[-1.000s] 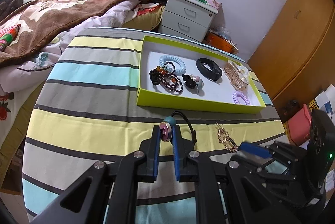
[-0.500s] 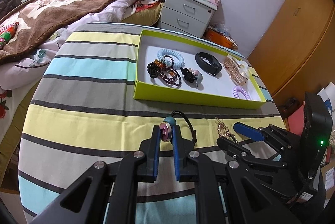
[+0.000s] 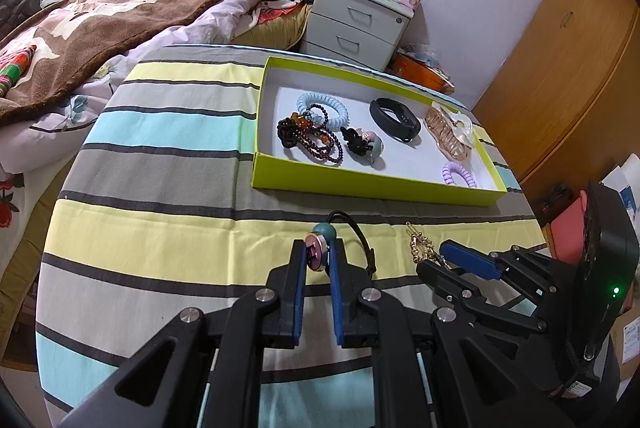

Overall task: Organize jewelry
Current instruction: 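Carry the pendant and gold ornament over the green box with both tools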

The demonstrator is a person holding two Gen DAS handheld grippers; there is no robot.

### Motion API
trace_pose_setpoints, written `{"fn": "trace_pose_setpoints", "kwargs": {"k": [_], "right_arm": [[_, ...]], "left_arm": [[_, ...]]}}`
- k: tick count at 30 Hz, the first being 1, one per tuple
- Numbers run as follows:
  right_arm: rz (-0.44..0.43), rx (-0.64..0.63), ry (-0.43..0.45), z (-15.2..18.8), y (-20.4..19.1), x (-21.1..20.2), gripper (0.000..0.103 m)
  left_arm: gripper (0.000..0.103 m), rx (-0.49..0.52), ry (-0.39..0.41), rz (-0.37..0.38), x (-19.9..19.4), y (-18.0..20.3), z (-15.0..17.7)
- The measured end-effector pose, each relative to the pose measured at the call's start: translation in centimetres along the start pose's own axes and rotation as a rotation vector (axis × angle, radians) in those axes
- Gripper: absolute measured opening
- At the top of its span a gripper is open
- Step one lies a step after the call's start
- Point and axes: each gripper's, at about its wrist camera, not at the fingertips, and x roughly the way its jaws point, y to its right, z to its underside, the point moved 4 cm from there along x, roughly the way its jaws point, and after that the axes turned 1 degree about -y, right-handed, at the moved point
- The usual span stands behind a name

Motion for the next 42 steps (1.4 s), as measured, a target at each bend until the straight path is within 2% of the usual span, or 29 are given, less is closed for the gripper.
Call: {"fn": "trace_pose_setpoints", "kwargs": {"k": [22,42], "right_arm": [[-0.018,0.091,0.074,0.1,1.6,-3.1,0.028],[0.004,0.119,0.146,-2.7,3.8,-5.6,0.028]], "left_arm": [[0.012,0.029,0.03,-0.012,-1.4,1.1,-0.8],[0.012,0.081,0.09,-0.007,-2.1,3.1,-5.9]]}}
